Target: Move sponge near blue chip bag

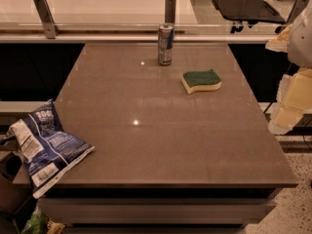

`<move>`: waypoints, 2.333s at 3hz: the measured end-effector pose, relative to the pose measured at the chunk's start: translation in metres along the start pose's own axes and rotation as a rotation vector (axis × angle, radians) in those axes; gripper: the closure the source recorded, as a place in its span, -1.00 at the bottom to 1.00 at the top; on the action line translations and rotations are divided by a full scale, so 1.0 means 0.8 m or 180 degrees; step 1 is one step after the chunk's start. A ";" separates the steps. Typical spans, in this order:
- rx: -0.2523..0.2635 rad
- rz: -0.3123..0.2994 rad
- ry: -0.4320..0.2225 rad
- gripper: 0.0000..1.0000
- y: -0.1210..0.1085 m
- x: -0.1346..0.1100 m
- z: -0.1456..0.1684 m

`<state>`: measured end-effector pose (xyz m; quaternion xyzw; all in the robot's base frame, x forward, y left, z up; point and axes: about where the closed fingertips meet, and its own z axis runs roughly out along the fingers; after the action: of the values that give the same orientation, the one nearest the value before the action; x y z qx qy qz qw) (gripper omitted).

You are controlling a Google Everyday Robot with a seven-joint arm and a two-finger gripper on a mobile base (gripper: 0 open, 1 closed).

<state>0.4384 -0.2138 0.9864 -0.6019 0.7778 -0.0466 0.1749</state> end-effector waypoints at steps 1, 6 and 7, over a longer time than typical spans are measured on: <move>0.0005 -0.0003 -0.0002 -1.00 0.000 0.000 -0.001; -0.0231 -0.0275 -0.0145 -1.00 -0.144 -0.030 0.082; -0.0355 -0.0302 -0.0088 -1.00 -0.166 -0.041 0.111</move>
Offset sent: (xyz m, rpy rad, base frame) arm 0.0451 -0.0021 0.0088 -0.0010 0.0074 0.1115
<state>0.5968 -0.2065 0.9484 -0.6475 0.7473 -0.0031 0.1494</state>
